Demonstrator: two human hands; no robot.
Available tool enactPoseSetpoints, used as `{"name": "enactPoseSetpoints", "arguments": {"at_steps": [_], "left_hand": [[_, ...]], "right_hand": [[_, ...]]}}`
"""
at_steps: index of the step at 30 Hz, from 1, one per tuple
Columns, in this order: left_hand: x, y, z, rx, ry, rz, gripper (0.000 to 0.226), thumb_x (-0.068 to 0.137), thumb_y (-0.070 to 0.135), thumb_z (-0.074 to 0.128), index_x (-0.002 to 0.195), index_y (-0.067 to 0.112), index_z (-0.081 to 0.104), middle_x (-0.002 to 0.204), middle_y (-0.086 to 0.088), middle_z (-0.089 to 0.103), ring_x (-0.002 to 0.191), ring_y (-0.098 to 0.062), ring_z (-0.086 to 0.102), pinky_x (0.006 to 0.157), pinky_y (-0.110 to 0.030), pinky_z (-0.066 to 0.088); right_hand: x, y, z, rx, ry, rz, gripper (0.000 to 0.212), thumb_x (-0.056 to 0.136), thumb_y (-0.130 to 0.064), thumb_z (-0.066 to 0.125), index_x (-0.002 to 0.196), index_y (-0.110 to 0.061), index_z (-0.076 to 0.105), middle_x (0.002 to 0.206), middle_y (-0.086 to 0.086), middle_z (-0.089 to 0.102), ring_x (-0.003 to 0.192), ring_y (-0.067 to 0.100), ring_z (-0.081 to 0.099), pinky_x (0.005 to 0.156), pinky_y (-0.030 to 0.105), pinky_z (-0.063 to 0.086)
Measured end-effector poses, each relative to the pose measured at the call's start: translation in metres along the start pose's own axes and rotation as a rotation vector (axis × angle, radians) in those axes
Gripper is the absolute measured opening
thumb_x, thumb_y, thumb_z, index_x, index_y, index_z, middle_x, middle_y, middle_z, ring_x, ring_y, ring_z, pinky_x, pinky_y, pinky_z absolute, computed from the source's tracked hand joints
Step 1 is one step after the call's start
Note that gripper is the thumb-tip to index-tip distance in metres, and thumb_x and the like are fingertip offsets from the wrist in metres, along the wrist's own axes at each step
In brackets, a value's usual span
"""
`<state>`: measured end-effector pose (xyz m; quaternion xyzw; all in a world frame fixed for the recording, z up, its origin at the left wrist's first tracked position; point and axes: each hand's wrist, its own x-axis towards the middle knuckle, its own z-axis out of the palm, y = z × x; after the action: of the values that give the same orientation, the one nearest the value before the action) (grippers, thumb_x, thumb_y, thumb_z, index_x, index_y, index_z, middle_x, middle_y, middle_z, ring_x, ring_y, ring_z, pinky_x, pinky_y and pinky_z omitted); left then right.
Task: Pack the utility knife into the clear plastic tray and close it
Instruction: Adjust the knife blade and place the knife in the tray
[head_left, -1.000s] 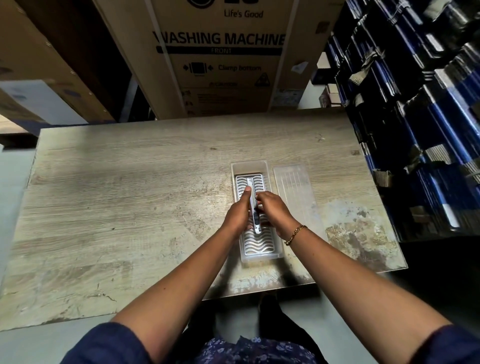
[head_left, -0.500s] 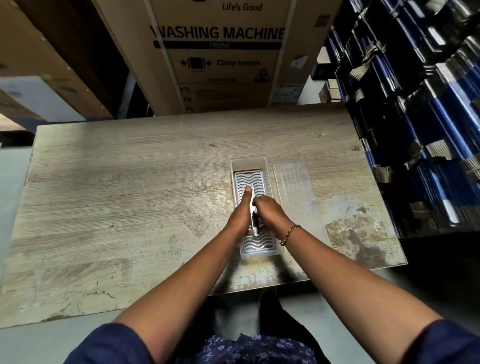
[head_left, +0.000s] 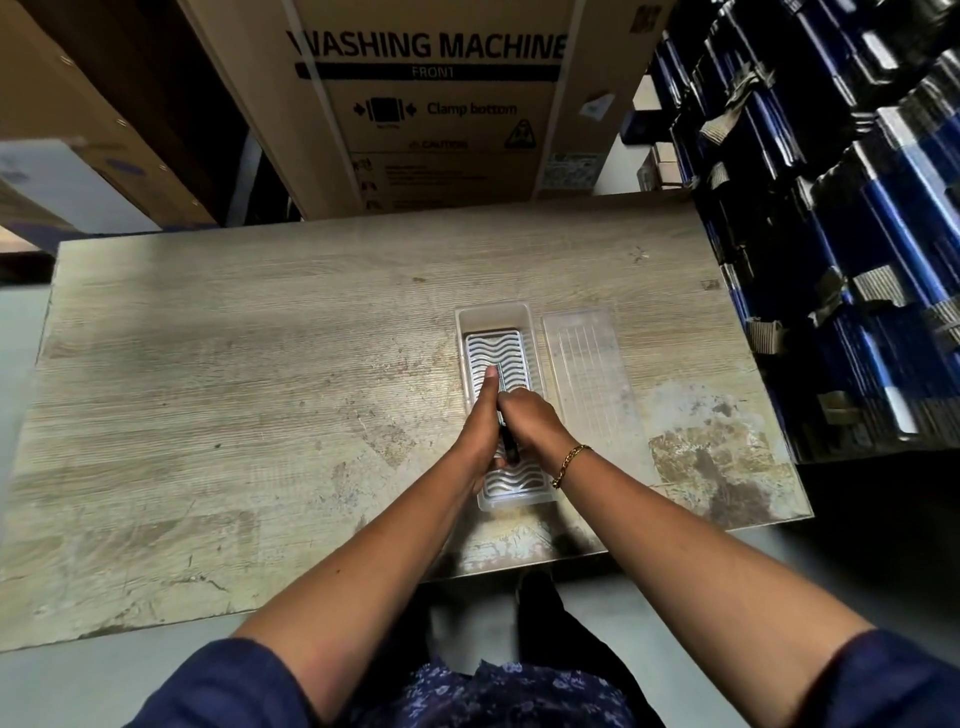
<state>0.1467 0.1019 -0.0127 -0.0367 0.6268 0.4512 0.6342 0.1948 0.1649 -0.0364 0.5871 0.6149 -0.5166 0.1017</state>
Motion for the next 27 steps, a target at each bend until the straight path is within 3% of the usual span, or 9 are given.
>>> {"name": "enactPoseSetpoints", "arguments": {"at_steps": [3,6,10,14,21,24,27], "left_hand": [[0.0025,-0.0016,-0.0010,-0.005,0.021,-0.016,0.085,0.091,0.081,0.029,0.099,0.005,0.065,0.084,-0.016,0.058,0.063,-0.020,0.055,0.055,-0.027,0.042],[0.0064,-0.0042,-0.0035,0.011,0.044,-0.028,0.097,0.088,0.085,0.029,0.113,0.000,0.070,0.093,-0.018,0.064,0.079,-0.026,0.059,0.062,-0.029,0.046],[0.0038,-0.0032,-0.0007,0.036,0.043,-0.020,0.087,0.091,0.082,0.026,0.099,0.006,0.067,0.090,-0.017,0.061,0.067,-0.019,0.056,0.058,-0.027,0.045],[0.0002,-0.0015,0.0010,0.035,0.042,-0.032,0.086,0.092,0.081,0.025,0.100,0.006,0.067,0.089,-0.016,0.062,0.065,-0.018,0.057,0.057,-0.025,0.045],[-0.0010,0.0017,0.0024,0.047,0.039,-0.015,0.083,0.098,0.073,0.021,0.113,0.006,0.066,0.088,-0.012,0.067,0.071,-0.015,0.063,0.054,-0.023,0.047],[-0.0018,0.0012,0.0028,0.038,0.044,-0.008,0.084,0.098,0.073,0.021,0.119,0.003,0.065,0.082,-0.010,0.066,0.067,-0.015,0.063,0.049,-0.019,0.046],[-0.0034,0.0029,0.0033,0.029,0.040,-0.005,0.089,0.097,0.074,0.022,0.129,0.001,0.063,0.084,-0.012,0.068,0.069,-0.017,0.064,0.053,-0.023,0.048]], "right_hand": [[-0.0011,-0.0008,-0.0021,-0.012,0.006,0.004,0.033,0.092,-0.038,0.043,0.078,-0.015,0.062,0.090,0.010,0.070,0.085,0.029,0.068,0.067,0.035,0.046],[-0.0011,-0.0006,-0.0033,-0.018,0.003,0.002,0.032,0.093,-0.036,0.043,0.075,-0.016,0.059,0.085,0.008,0.067,0.078,0.025,0.064,0.064,0.034,0.042],[-0.0014,-0.0004,-0.0036,0.001,-0.002,0.013,0.034,0.093,-0.038,0.043,0.075,-0.015,0.060,0.081,0.005,0.066,0.073,0.022,0.062,0.062,0.034,0.042],[-0.0018,0.0008,-0.0035,0.026,0.002,0.025,0.036,0.090,-0.043,0.043,0.077,-0.015,0.060,0.084,0.007,0.067,0.077,0.024,0.063,0.066,0.035,0.045],[-0.0014,-0.0005,-0.0035,0.049,-0.004,0.039,0.040,0.087,-0.044,0.044,0.083,-0.012,0.068,0.091,0.010,0.073,0.087,0.028,0.071,0.077,0.039,0.054],[-0.0014,-0.0001,-0.0043,0.044,-0.005,0.036,0.038,0.091,-0.041,0.044,0.079,-0.012,0.067,0.085,0.007,0.071,0.079,0.025,0.067,0.069,0.035,0.049],[-0.0018,-0.0002,-0.0044,0.041,-0.001,0.030,0.037,0.092,-0.040,0.044,0.076,-0.014,0.065,0.083,0.006,0.069,0.076,0.024,0.065,0.066,0.032,0.046]]}}
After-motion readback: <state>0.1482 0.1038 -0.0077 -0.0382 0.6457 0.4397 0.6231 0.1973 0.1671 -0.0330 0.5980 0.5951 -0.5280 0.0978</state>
